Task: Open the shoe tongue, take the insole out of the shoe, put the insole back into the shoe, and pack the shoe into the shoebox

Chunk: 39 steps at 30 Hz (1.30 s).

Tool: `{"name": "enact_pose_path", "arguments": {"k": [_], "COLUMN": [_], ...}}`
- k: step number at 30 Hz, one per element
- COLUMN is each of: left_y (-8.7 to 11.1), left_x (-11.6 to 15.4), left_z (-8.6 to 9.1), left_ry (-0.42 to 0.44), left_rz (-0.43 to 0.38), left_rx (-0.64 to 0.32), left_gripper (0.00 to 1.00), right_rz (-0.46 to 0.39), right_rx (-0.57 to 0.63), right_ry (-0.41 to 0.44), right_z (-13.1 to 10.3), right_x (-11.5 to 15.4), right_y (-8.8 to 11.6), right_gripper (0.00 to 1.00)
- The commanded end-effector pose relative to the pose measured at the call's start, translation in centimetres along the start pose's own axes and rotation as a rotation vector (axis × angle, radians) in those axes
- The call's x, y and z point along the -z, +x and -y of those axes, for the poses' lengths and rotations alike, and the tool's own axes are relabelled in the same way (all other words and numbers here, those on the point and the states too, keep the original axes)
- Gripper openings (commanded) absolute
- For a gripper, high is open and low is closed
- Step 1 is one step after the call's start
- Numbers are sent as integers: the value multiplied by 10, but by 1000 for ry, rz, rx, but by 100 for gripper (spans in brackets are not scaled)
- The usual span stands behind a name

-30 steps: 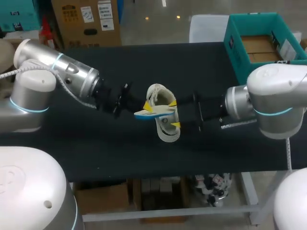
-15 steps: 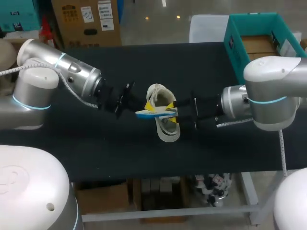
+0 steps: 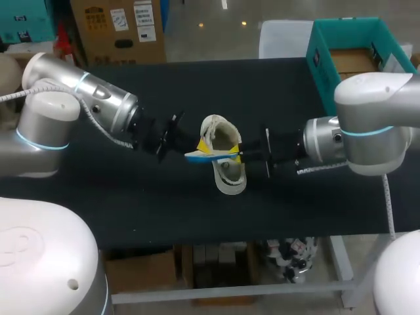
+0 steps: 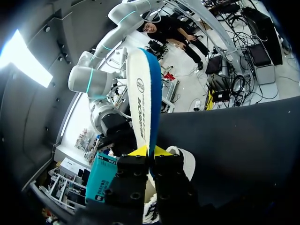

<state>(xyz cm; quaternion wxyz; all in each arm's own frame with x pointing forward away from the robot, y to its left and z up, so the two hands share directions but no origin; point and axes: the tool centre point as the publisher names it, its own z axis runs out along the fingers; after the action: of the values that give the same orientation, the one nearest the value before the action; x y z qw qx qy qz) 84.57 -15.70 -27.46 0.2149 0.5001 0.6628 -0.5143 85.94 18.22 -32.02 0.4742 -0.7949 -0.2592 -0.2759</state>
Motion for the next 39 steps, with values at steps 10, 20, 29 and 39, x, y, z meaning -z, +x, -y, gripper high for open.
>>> {"name": "enact_pose_path", "arguments": {"k": [10,20,29,39], "left_y": [4,15,23,19], "left_x": [-1,3,-6,-10], "left_z": [-2,-21,-39,-48], "left_ry": [-11,-19,-19,-29], "left_rz": [-4,13,46,101], "left_rx": [7,34,68,79], "left_gripper": [49,57,35,31], "right_rz": [-5,-21,-30,-29], "right_rx": [19,19,17,22], "right_ry": [18,37,48,55], "right_z": [0,-1,-2,0], "right_x": [-3,-1,-1,-2], "right_y": [-1,-2,-2,-1], "right_gripper": [0,0,0,0]}}
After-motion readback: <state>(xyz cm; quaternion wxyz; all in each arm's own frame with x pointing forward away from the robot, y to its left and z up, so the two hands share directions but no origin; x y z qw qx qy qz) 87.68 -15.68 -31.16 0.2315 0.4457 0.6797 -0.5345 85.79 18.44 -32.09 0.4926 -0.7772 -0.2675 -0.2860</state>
